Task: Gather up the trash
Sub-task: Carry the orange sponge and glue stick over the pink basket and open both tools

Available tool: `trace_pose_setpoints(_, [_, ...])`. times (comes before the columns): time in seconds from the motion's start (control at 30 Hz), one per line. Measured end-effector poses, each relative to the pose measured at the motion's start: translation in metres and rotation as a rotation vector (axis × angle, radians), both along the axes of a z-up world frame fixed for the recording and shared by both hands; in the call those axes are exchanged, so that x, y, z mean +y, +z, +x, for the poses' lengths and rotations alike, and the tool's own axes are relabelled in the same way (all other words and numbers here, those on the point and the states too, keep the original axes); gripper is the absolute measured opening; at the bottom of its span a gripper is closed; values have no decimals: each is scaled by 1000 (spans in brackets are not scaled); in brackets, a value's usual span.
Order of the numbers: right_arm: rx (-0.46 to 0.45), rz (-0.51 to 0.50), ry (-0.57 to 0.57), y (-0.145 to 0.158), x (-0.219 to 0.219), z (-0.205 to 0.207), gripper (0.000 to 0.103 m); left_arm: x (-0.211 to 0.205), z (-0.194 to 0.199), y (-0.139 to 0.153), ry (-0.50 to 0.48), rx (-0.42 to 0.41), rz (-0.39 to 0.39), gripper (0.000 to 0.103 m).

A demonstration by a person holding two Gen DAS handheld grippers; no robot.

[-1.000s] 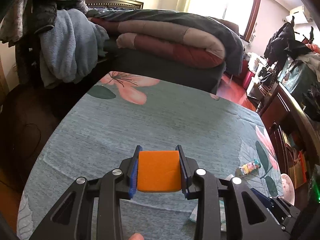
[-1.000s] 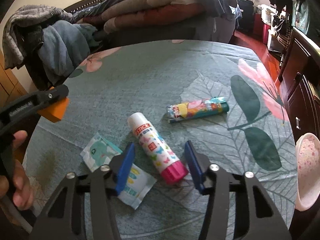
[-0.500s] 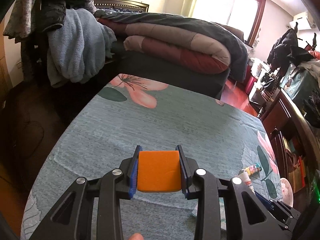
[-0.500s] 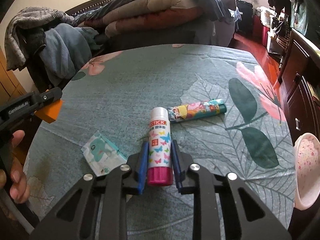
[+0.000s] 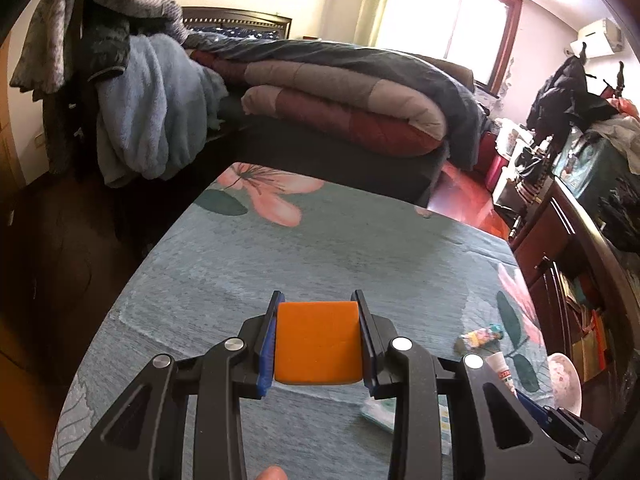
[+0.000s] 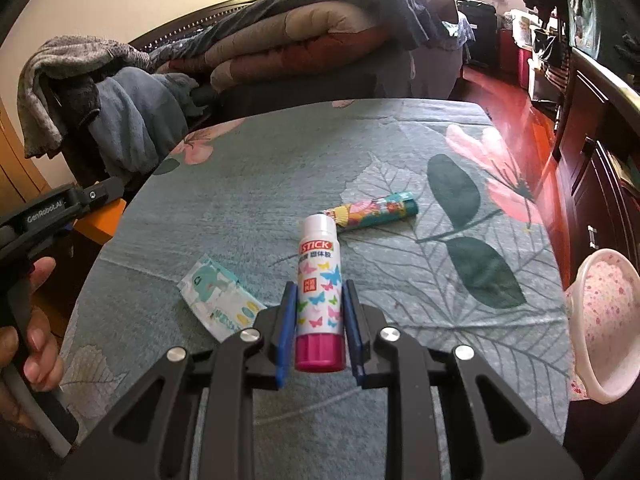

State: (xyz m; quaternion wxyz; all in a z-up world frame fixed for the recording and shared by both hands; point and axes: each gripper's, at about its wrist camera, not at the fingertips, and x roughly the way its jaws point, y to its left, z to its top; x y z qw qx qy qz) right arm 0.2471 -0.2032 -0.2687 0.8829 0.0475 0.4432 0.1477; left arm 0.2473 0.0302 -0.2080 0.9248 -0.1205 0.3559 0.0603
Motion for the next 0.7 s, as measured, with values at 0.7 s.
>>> trace_pose_setpoints(0.7, [-63, 48, -139, 26, -99, -49, 24, -117, -11, 31, -233, -46, 15, 34])
